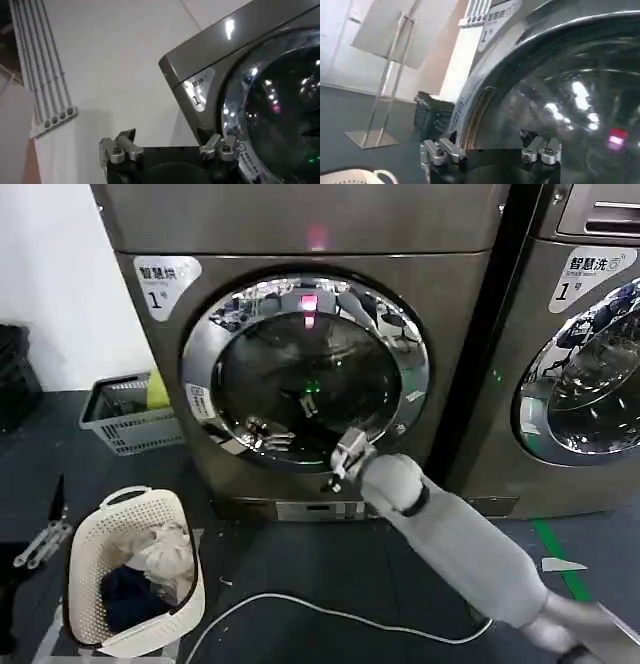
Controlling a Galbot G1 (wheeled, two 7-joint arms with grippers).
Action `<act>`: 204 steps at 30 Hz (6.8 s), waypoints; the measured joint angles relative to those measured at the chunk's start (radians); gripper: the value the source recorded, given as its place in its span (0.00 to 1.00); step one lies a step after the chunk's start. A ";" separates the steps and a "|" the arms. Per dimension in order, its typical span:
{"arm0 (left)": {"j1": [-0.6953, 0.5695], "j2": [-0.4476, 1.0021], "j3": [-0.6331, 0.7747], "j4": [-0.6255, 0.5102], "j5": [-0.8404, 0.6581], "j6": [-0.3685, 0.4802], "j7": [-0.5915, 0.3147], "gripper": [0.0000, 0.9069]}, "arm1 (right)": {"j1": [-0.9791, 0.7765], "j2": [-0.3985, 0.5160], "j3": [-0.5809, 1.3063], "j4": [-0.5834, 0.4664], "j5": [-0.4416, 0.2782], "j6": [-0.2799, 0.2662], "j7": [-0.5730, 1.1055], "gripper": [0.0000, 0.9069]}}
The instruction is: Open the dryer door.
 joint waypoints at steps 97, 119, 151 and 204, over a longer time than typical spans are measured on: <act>-0.157 0.266 -0.173 0.357 0.237 -0.076 0.044 1.00 | 0.046 -0.098 -0.082 -0.051 0.262 0.346 -0.864 1.00; -0.645 0.558 0.391 0.681 0.322 -0.090 0.069 1.00 | -0.284 -0.407 0.276 0.253 0.291 0.327 -0.917 1.00; -1.080 0.304 1.098 0.802 0.339 -0.180 0.090 1.00 | -1.369 0.105 2.237 0.152 -0.363 0.157 0.403 1.00; -1.362 -0.089 1.528 1.146 0.366 -0.182 0.094 1.00 | -1.386 0.174 2.407 -0.008 -0.362 0.217 0.399 1.00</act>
